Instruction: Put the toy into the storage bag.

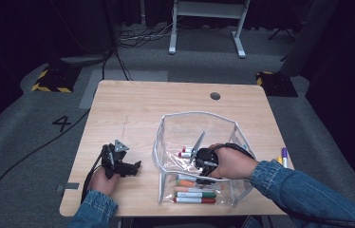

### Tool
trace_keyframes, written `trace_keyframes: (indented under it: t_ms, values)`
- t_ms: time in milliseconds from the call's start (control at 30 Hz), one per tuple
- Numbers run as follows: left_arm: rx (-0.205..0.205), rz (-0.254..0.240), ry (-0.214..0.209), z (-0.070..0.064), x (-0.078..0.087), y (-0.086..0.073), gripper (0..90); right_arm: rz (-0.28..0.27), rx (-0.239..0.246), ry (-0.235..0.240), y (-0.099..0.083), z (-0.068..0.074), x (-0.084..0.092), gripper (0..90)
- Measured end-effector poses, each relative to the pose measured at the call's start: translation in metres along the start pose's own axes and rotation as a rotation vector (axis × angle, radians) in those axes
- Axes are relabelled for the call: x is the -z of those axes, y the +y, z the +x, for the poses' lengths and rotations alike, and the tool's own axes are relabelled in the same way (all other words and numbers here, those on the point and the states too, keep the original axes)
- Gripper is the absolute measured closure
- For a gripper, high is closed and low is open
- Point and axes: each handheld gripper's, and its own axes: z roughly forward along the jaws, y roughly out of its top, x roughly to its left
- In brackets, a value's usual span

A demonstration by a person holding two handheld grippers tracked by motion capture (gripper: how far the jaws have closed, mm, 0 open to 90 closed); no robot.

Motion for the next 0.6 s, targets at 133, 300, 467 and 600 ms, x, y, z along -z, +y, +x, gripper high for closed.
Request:
trace_keyframes:
  t_ms: [133, 300, 467, 600]
  values:
    - [-0.001, 0.000, 0.000, 0.000, 0.000, 0.000, 0.0, 0.033, 0.004, -0.005, 0.001, -0.002, -0.005, 77.1]
    - [-0.004, -0.003, 0.002, 0.000, 0.000, 0.000, 0.0, -0.047, 0.002, -0.076, 0.000, -0.008, -0.010, 47.4]
    - [-0.006, -0.002, 0.003, 0.000, 0.000, 0.000, 0.0, -0.093, 0.047, -0.166, -0.002, -0.009, -0.001, 39.3]
    - [-0.001, -0.003, 0.002, 0.000, 0.000, 0.000, 0.0, -0.207, -0.002, -0.196, -0.002, -0.008, 0.021, 38.0]
